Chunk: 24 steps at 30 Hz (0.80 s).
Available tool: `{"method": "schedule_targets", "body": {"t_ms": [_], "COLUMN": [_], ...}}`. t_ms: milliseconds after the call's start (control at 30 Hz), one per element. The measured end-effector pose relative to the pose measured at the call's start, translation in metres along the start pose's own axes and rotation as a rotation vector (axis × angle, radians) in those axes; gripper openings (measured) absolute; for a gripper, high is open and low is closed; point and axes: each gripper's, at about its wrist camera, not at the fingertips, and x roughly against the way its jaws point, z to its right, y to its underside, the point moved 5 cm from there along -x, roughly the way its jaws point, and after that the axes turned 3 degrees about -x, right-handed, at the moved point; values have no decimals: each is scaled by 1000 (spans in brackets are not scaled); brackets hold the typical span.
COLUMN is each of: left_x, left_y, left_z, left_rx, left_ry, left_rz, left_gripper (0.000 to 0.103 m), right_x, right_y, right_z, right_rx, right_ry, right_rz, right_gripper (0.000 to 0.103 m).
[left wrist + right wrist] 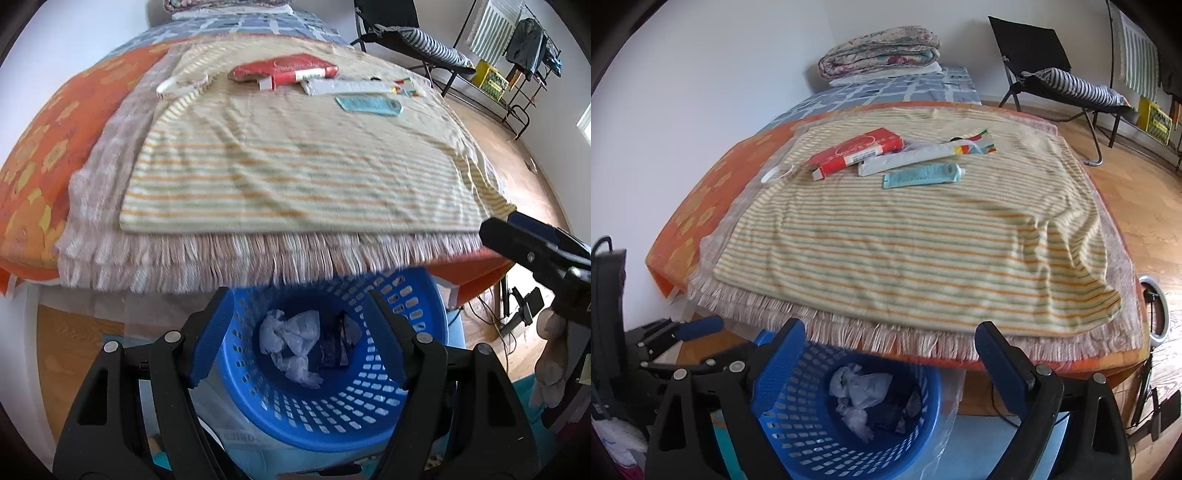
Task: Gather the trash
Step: 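Move both grippers back over the cloth toward the red box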
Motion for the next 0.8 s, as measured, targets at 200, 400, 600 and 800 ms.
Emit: {"method": "schedule_targets", "body": {"t_ms": [200, 400, 600, 800], "left_x": [6, 11, 10, -2], "left_y": [-25, -55, -96, -142], "left_z": [-9, -19, -28, -38], "left_rx": [10, 8, 6, 6], "left_ry": [-8, -6, 35, 113], "left_rz": [23, 48, 61, 30], "left_gripper": [75, 75, 82, 83], "right_x": [-1, -2, -4, -14], "right_y": [-11, -25, -48, -79], "right_z": [2, 2, -1, 11], "right_rx": [9, 23, 30, 24], "right_ry": [29, 39, 32, 10], "right_rz": [4, 17, 54, 94], "right_gripper": [95, 95, 95, 95]}}
